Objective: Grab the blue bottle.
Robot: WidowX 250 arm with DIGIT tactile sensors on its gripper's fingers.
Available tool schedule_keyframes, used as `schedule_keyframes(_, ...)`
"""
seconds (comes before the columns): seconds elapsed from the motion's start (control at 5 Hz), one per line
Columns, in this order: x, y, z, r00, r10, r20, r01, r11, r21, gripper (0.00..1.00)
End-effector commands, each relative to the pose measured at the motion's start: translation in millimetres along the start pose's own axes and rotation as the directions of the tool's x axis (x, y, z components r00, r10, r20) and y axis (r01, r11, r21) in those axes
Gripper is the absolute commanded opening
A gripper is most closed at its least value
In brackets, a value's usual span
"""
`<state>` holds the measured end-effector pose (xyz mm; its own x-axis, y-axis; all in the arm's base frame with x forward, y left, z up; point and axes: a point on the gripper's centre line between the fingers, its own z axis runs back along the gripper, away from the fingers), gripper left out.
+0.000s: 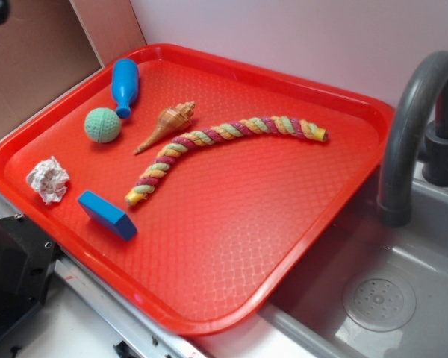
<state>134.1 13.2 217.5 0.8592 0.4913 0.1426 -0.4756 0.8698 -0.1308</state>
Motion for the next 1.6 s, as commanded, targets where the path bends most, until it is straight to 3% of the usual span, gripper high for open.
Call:
schedule_keyframes(0.0,44,13,-32,0.985,0.135,0.108,-0.139,0.990,0.030,1.00)
schedule_keyframes(0.2,73,25,-51,0.970,0.182,0.161,-0.196,0.977,0.077,1.00)
schedule_keyframes(0.4,93,36,-73,0.948,0.239,0.212,-0.260,0.962,0.080,1.00)
schedule_keyframes(0.6,109,43,-98,0.931,0.285,0.226,-0.311,0.946,0.088,1.00)
schedule_keyframes(0.8,108,43,-114,0.891,0.373,0.258,-0.404,0.911,0.079,1.00)
schedule_keyframes(1.4,154,59,-177,0.860,0.437,0.263,-0.472,0.878,0.082,1.00)
